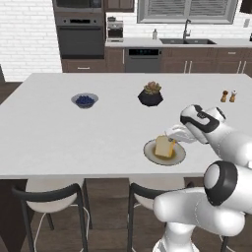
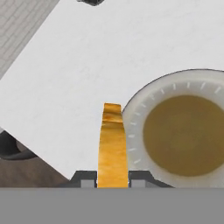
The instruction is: Start the toaster. Once the lever pops up, take the bread to the plate on the dining counter.
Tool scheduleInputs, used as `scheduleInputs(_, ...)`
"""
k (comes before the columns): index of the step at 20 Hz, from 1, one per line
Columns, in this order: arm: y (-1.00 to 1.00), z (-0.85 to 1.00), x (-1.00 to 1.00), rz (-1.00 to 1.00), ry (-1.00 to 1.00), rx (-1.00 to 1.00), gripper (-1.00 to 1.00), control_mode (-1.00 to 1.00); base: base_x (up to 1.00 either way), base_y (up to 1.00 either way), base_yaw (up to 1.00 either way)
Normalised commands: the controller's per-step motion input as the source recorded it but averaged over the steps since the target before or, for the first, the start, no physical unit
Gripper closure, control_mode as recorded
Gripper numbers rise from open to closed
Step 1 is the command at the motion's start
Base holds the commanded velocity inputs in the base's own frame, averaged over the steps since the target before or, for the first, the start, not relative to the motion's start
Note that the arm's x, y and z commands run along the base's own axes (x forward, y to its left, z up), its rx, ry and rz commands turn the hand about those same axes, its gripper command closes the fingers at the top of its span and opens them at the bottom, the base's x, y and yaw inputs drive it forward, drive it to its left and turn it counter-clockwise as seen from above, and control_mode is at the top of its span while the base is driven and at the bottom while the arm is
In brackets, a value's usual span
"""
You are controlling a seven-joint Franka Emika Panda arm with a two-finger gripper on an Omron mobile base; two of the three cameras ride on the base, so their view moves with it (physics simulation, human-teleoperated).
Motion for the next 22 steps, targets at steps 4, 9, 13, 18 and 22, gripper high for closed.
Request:
scheduleInputs(4,-0.19,-0.12,0.01,-0.01,-0.02,0.0,1.0,-1.0,0.0,0.0,0.0)
scheduleInputs(9,-0.03,-0.17,0.0,-0.02,-0.05,0.0,1.0,-1.0,0.0,0.0,0.0)
scheduleInputs(13,0.0,-0.15,0.01,-0.06,-0.02,0.0,1.0,-1.0,0.0,0.0,0.0)
scheduleInputs(18,0.0,-0.24,0.03,-0.07,-0.03,0.0,1.0,-1.0,0.0,0.0,0.0)
scheduleInputs(22,0.0,-0.17,0.17,-0.05,-0.01,0.0,1.0,-1.0,0.0,0.0,0.0)
